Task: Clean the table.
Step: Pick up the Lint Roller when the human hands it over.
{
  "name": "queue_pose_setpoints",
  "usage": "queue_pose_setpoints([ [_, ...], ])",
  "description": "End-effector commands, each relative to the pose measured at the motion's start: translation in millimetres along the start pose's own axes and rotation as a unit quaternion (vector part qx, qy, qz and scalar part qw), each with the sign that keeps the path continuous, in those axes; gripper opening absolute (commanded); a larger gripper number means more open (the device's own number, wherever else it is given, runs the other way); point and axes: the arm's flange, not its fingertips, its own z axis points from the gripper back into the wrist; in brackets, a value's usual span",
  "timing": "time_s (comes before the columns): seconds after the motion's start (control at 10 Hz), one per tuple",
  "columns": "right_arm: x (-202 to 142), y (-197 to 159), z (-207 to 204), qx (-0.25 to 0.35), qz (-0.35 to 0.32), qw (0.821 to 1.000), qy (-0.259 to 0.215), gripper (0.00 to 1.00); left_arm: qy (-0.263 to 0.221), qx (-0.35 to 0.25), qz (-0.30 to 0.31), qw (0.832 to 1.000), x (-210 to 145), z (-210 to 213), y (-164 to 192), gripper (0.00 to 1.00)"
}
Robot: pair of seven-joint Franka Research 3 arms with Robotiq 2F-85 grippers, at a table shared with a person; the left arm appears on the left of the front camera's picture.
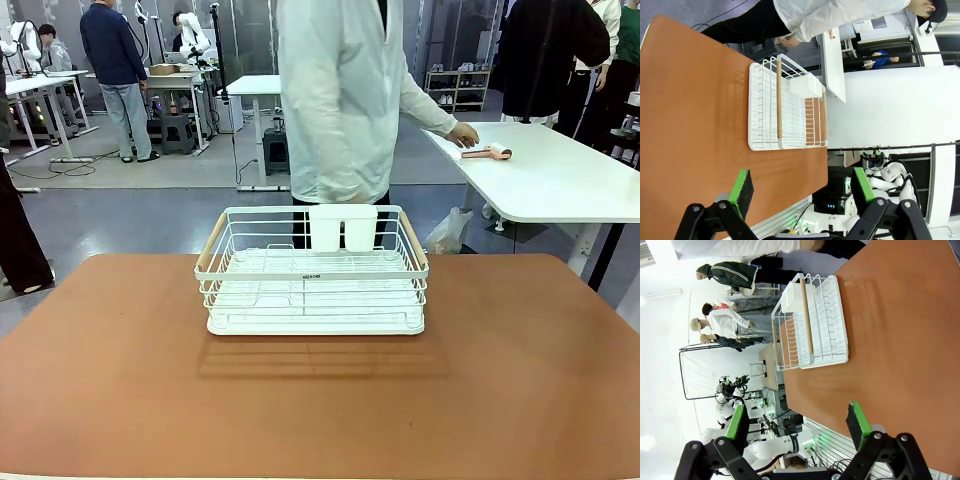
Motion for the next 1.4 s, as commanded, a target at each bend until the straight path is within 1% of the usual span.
queue_pose_setpoints([
  [0.0,-0.2,1.5,0.4,0.005,-0.002,1.0,0.0,1.0,-0.001,-0.007,-0.001,1.0,-0.8,2.4,0.0,1.0],
  [1.3,-0.2,1.5,0.4,0.005,-0.002,1.0,0.0,1.0,-0.001,-0.007,-0.001,1.0,-0.8,2.4,0.0,1.0],
])
